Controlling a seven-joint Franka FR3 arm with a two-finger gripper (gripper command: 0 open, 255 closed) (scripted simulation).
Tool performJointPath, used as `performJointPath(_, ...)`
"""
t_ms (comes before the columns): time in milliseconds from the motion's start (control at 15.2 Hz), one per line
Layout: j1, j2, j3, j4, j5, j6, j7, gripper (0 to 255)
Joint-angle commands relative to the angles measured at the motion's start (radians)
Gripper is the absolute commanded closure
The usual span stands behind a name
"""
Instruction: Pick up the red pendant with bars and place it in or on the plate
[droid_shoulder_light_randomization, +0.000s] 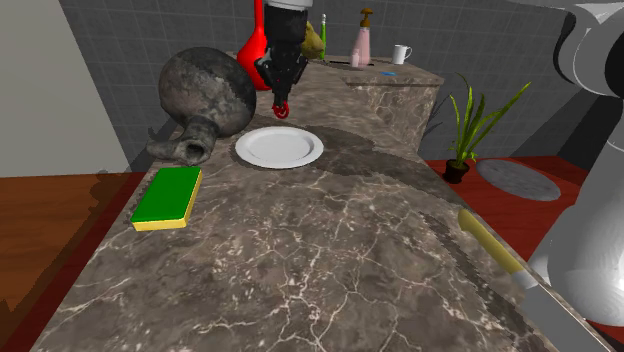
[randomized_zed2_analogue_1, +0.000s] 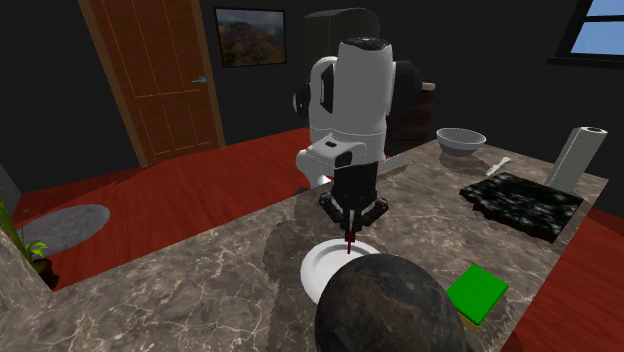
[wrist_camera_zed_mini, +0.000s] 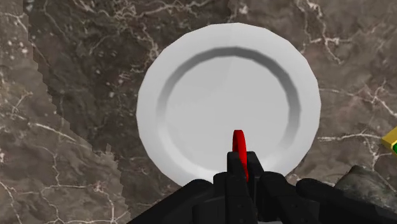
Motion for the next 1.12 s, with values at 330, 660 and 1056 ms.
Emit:
performJointPath(330, -0.009, -0.033, -0.003, -0.137, 0.013, 0.107, -0.004, 255)
performJointPath(660, -0.013, -0.046, -0.005, -0.222, 0.018, 0.18, -0.007, 255)
performJointPath(1056, -0.013, -0.046, -0.005, -0.222, 0.018, 0.18, -0.007, 255)
